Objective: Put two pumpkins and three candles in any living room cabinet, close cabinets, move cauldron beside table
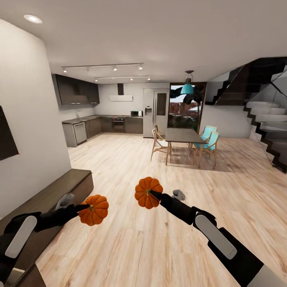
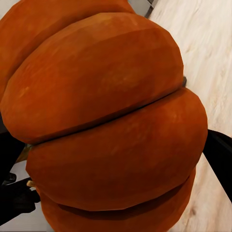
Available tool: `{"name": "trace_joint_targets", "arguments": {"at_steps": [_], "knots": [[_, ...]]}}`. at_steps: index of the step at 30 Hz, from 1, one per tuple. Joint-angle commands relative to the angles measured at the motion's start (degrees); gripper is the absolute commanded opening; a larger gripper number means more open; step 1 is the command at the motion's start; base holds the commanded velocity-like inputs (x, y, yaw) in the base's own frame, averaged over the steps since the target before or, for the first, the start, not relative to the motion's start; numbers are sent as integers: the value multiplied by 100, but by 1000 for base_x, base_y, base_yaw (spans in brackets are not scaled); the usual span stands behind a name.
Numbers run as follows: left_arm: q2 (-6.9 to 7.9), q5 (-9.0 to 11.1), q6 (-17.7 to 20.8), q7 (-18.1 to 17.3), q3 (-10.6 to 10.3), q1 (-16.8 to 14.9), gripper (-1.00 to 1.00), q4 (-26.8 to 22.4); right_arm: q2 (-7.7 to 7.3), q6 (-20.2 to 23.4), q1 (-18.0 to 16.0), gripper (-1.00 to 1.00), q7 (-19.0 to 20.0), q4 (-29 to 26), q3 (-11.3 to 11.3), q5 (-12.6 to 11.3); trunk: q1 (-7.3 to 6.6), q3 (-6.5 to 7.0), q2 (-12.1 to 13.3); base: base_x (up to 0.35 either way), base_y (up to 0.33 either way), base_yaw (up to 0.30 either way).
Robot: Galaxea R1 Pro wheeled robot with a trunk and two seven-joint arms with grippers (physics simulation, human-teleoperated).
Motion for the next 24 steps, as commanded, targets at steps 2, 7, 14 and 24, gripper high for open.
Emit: {"name": "trace_joint_targets", "arguments": {"at_steps": [2,7,14,24], "knots": [[-4,43,37,-50,9,-4,-100,1,-5,0,-4,-100,-25,-6,6,-68,5,-1,-6,313,-126,260],[2,48,37,-50,10,-3,-100,1,-5,4,-4,-100,-25,28,13,-61,5,-1,-6,271,-195,274],[1,59,41,-54,10,-4,-100,1,-5,8,-4,-100,-25,28,18,-40,5,-1,-6,79,-72,279],[-3,68,43,-52,10,-3,-100,1,-5,12,-4,-100,-34,7,6,124,5,-8,-6,2,-2,279]]}}
